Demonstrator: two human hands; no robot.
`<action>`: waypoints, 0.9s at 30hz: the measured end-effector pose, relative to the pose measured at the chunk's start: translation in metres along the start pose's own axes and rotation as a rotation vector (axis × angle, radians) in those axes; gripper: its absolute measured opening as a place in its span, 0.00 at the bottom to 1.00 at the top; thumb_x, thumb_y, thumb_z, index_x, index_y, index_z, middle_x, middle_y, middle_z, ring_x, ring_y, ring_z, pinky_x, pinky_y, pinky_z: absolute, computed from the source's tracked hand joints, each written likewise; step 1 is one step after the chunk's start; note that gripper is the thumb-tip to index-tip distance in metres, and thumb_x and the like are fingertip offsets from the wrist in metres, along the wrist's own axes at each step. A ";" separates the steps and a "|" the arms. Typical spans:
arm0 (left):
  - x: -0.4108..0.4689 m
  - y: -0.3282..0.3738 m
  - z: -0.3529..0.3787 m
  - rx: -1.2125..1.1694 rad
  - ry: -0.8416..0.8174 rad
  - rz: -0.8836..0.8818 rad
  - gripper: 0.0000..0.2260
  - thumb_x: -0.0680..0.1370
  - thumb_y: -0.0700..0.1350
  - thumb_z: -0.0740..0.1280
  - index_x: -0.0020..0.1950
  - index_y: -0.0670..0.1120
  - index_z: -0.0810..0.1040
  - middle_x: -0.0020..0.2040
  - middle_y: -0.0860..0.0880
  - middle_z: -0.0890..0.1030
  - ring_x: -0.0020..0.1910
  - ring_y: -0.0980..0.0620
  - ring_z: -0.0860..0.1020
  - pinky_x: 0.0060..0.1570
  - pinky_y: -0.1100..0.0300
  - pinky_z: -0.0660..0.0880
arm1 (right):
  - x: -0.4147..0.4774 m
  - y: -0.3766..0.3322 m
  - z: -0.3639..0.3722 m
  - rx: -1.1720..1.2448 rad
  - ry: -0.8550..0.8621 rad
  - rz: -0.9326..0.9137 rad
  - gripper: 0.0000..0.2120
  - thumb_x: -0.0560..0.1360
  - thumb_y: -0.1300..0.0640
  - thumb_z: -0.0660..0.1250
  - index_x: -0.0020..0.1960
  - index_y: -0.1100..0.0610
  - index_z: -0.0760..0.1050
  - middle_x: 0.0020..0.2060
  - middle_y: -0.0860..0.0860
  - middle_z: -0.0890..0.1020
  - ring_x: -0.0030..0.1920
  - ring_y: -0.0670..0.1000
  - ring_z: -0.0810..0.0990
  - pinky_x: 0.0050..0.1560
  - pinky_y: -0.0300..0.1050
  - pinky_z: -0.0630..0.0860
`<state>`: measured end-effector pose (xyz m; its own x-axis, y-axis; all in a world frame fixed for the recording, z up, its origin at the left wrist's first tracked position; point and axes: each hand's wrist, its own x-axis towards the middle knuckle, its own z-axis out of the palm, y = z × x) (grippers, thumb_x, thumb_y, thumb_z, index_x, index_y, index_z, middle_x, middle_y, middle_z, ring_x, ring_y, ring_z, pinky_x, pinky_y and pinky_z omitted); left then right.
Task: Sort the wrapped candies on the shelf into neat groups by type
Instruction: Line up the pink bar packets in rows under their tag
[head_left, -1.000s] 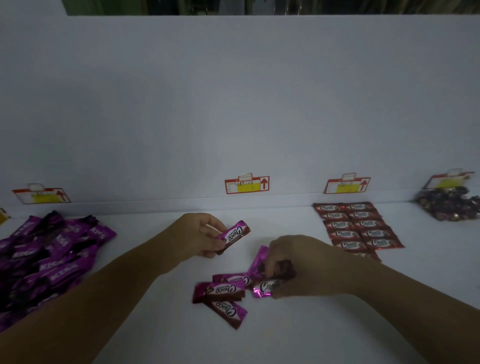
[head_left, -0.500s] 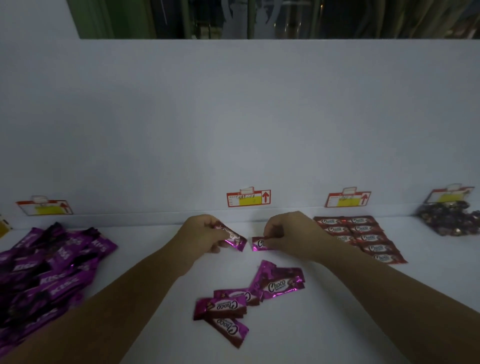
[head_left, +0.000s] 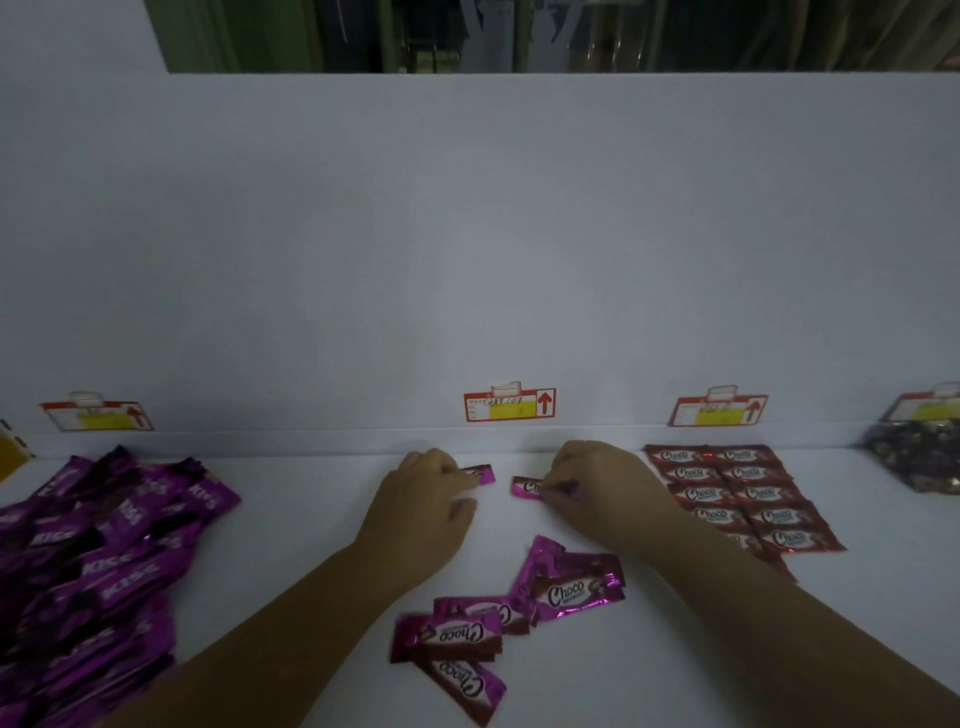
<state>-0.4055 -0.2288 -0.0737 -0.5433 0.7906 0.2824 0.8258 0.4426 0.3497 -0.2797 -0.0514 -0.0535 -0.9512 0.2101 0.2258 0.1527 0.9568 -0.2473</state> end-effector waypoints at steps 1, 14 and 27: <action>0.000 -0.001 0.001 0.020 -0.021 0.011 0.15 0.78 0.49 0.61 0.64 0.51 0.75 0.56 0.51 0.74 0.53 0.55 0.69 0.53 0.65 0.65 | 0.000 0.001 0.001 0.003 0.004 -0.002 0.11 0.76 0.55 0.61 0.49 0.54 0.83 0.47 0.48 0.80 0.48 0.47 0.76 0.49 0.37 0.70; 0.005 -0.004 0.008 0.120 -0.161 -0.009 0.22 0.80 0.56 0.52 0.74 0.56 0.58 0.73 0.55 0.59 0.72 0.56 0.54 0.68 0.55 0.52 | 0.006 0.006 0.017 -0.007 0.029 -0.023 0.17 0.78 0.58 0.59 0.65 0.56 0.74 0.63 0.50 0.74 0.62 0.51 0.70 0.65 0.44 0.65; 0.004 -0.006 0.009 0.078 -0.116 0.000 0.21 0.80 0.57 0.52 0.73 0.58 0.59 0.73 0.58 0.60 0.71 0.56 0.54 0.68 0.56 0.51 | 0.009 0.005 0.020 0.020 -0.020 -0.039 0.19 0.78 0.53 0.60 0.68 0.53 0.70 0.65 0.49 0.70 0.65 0.49 0.65 0.66 0.49 0.64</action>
<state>-0.4113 -0.2246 -0.0831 -0.5258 0.8322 0.1760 0.8375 0.4703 0.2782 -0.2926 -0.0483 -0.0715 -0.9616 0.1685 0.2167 0.1103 0.9600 -0.2573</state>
